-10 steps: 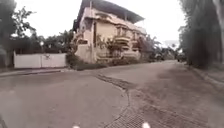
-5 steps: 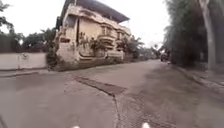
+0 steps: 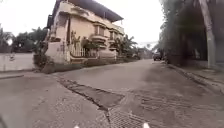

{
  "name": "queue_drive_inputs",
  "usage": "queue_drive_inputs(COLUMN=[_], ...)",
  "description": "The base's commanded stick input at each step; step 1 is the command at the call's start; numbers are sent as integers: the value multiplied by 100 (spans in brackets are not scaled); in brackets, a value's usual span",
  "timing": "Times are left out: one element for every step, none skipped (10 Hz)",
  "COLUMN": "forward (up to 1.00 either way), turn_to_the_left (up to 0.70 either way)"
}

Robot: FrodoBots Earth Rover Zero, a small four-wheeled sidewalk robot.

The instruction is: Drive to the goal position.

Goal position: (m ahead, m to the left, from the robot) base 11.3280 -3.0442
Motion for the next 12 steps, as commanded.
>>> queue_drive_inputs(forward=[85,85,85,85,85,85,85,85,85,85,85,85], turn_to_the_left=[1,1,1,1,1,1,1,1,1,1,1,1])
